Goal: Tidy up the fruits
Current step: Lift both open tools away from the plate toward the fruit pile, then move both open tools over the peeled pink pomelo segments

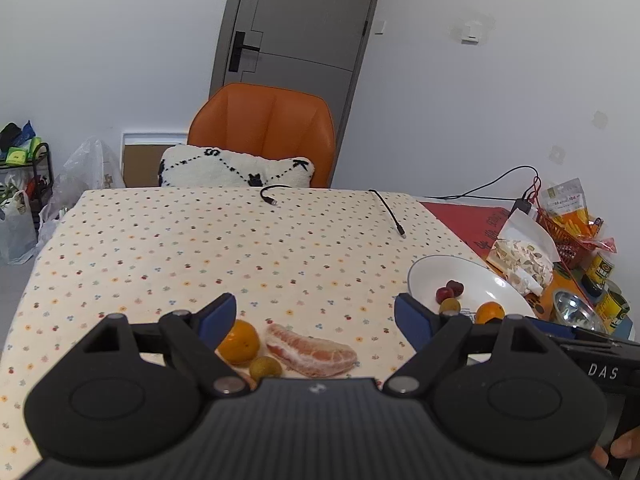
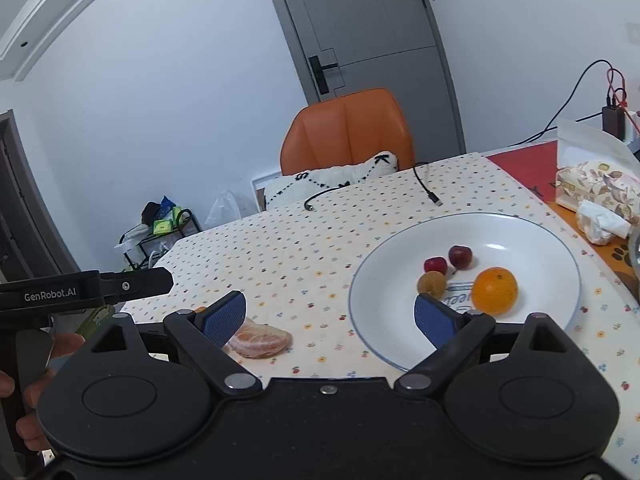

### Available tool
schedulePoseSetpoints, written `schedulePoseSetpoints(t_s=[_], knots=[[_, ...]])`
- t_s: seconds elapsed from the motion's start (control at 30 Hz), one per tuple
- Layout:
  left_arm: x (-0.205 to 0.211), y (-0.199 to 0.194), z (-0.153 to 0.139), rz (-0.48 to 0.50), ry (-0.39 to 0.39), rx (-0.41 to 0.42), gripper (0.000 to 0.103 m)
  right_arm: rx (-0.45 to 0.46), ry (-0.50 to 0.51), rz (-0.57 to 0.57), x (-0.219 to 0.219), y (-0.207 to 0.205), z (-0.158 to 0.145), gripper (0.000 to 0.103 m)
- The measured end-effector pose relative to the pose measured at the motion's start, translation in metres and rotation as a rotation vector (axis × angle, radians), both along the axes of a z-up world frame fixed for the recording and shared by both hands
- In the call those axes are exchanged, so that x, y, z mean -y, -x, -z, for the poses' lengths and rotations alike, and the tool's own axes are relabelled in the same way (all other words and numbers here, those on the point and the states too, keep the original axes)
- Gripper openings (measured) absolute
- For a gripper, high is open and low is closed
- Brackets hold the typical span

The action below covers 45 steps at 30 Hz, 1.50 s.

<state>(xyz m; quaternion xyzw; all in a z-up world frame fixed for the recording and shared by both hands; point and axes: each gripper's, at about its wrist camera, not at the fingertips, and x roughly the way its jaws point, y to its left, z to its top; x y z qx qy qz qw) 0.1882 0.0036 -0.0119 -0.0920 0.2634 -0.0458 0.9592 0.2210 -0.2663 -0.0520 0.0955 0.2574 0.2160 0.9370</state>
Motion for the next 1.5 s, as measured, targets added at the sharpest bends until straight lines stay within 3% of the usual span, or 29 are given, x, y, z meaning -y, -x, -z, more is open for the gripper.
schedulePoseSetpoints(t_s=[0.17, 0.43, 1.5], knots=[[-0.012, 0.006, 0.001, -0.026, 0.009, 0.003, 0.085, 0.003, 0.0, -0.018, -0.008, 0.0, 0.0, 0.092], [-0.031, 0.013, 0.004, -0.067, 0.028, -0.015, 0.085, 0.01, -0.012, -0.052, -0.021, 0.001, -0.001, 0.103], [-0.065, 0.01, 0.063, -0.153, 0.059, -0.142, 0.084, -0.068, 0.082, -0.188, -0.076, -0.008, 0.024, 0.1]])
